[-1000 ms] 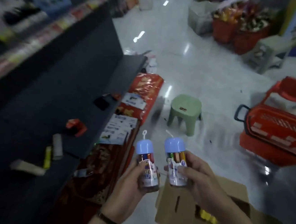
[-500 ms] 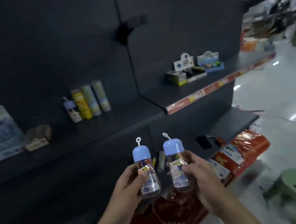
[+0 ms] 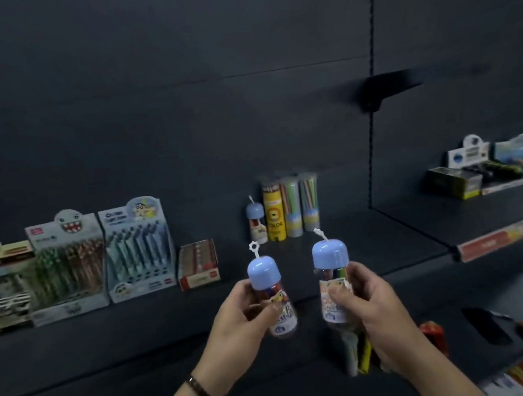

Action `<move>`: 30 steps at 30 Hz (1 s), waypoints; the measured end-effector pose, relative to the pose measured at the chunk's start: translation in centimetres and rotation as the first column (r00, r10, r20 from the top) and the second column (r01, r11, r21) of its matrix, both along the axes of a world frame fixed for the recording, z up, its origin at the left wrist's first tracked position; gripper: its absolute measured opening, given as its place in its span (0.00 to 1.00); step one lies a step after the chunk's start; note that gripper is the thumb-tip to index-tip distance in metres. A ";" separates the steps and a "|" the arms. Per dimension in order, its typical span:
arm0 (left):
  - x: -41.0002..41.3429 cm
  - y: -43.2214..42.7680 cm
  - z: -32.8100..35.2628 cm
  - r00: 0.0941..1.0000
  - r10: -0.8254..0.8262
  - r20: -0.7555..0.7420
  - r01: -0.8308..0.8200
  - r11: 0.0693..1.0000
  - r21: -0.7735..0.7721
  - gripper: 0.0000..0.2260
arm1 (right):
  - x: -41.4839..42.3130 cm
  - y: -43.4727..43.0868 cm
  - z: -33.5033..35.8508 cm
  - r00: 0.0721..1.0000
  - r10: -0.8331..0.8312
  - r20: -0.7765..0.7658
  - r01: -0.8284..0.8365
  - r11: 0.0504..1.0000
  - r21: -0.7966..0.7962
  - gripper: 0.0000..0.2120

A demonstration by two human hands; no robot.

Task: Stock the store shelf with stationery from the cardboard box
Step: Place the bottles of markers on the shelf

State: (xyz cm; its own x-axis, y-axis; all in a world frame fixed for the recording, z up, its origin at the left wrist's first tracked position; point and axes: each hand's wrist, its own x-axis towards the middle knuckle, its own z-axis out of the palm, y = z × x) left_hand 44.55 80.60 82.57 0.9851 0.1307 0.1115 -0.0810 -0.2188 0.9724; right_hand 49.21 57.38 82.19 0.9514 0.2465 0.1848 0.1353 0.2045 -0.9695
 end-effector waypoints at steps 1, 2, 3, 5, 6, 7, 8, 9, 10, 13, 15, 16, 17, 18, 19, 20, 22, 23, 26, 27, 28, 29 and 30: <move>1.7 0.9 0.1 1.000 0.011 0.015 -0.011 1.000 0.029 0.13 | 1.3 0.7 0.2 1.000 0.004 0.011 -0.004 1.000 -0.026 0.14; 3.6 1.7 0.2 0.999 0.029 0.033 -0.031 0.998 0.055 0.13 | 2.6 1.4 0.3 1.000 0.009 0.026 -0.007 0.998 -0.065 0.14; 5.7 2.4 0.0 0.997 0.053 0.052 -0.057 0.995 0.081 0.14 | 3.9 2.2 0.3 0.999 0.014 0.043 -0.009 0.994 -0.109 0.15; 9.8 3.4 -0.5 0.992 0.102 0.081 -0.111 0.987 0.113 0.14 | 6.6 3.5 0.1 0.996 0.013 0.083 0.003 0.982 -0.191 0.15; 11.8 3.8 -0.8 0.988 0.124 0.089 -0.135 0.983 0.122 0.13 | 8.0 4.1 -0.1 0.996 0.009 0.092 0.011 0.976 -0.220 0.15; 13.8 4.1 -1.2 0.985 0.147 0.095 -0.160 0.977 0.142 0.13 | 9.4 4.6 -0.3 0.996 0.007 0.092 0.015 0.971 -0.239 0.14; 15.6 4.4 -1.5 0.981 0.166 0.102 -0.182 0.968 0.172 0.12 | 10.8 5.0 -0.6 0.996 0.005 0.092 0.019 0.968 -0.252 0.14; 17.3 4.6 -1.7 0.978 0.178 0.109 -0.197 0.960 0.197 0.11 | 12.1 5.4 -0.8 0.996 0.003 0.087 0.020 0.965 -0.260 0.14; 18.8 4.8 -2.0 0.976 0.187 0.111 -0.206 0.958 0.202 0.11 | 13.4 5.8 -1.1 0.997 0.003 0.081 0.019 0.962 -0.271 0.14; 22.2 5.1 -2.5 0.974 0.205 0.092 -0.219 0.957 0.192 0.10 | 16.7 6.7 -2.0 0.997 0.012 0.077 0.012 0.955 -0.295 0.14; 23.9 5.2 -3.0 0.974 0.213 0.078 -0.225 0.954 0.198 0.11 | 18.4 7.2 -2.7 0.996 0.019 0.092 0.012 0.943 -0.333 0.14; 24.6 5.2 -3.3 0.973 0.218 0.074 -0.228 0.954 0.193 0.11 | 19.0 7.4 -3.0 0.995 0.022 0.100 0.015 0.935 -0.356 0.15; 25.0 5.3 -3.6 0.971 0.227 0.073 -0.237 0.953 0.188 0.11 | 19.4 7.6 -3.3 0.994 0.020 0.107 0.021 0.927 -0.374 0.15; 25.4 5.4 -3.8 0.968 0.237 0.078 -0.248 0.951 0.183 0.11 | 19.7 7.9 -3.7 0.993 0.012 0.119 0.036 0.919 -0.392 0.16; 25.8 5.6 -4.0 0.966 0.243 0.086 -0.255 0.950 0.181 0.11 | 19.8 8.2 -4.0 0.991 0.001 0.132 0.052 0.915 -0.400 0.17; 26.0 5.7 -4.1 0.966 0.242 0.094 -0.255 0.950 0.178 0.12 | 19.9 8.5 -4.3 0.989 -0.007 0.147 0.067 0.912 -0.404 0.18; 26.3 6.0 -4.2 0.966 0.229 0.121 -0.249 0.950 0.190 0.11 | 20.1 9.0 -4.6 0.984 -0.013 0.180 0.088 0.906 -0.414 0.19; 26.3 6.0 -4.3 0.965 0.226 0.136 -0.250 0.947 0.203 0.10 | 20.2 9.2 -4.7 0.981 -0.016 0.195 0.099 0.900 -0.424 0.20; 26.1 6.3 -4.7 0.964 0.219 0.153 -0.249 0.944 0.216 0.08 | 20.4 10.1 -4.6 0.975 -0.025 0.222 0.124 0.888 -0.443 0.19; 26.1 6.5 -4.9 0.963 0.216 0.159 -0.247 0.943 0.221 0.09 | 20.4 10.5 -4.6 0.972 -0.035 0.232 0.136 0.889 -0.437 0.19; 26.0 6.6 -5.0 0.964 0.212 0.162 -0.245 0.944 0.223 0.10 | 20.3 10.8 -4.7 0.970 -0.050 0.238 0.151 0.890 -0.429 0.19; 25.9 6.7 -5.1 0.964 0.211 0.163 -0.244 0.946 0.214 0.11 | 20.3 11.1 -4.7 0.967 -0.066 0.244 0.167 0.892 -0.420 0.19; 25.8 6.8 -4.9 0.962 0.217 0.163 -0.247 0.949 0.193 0.13 | 20.3 11.4 -4.7 0.964 -0.080 0.253 0.182 0.892 -0.413 0.19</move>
State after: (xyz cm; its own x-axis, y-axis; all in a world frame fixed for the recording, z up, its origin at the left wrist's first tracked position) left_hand 70.37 87.43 77.62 0.9033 0.3130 0.2933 -0.1332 -0.4455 0.8853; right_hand 69.49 68.81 77.49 0.9267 0.2259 0.3002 0.3542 -0.2590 -0.8986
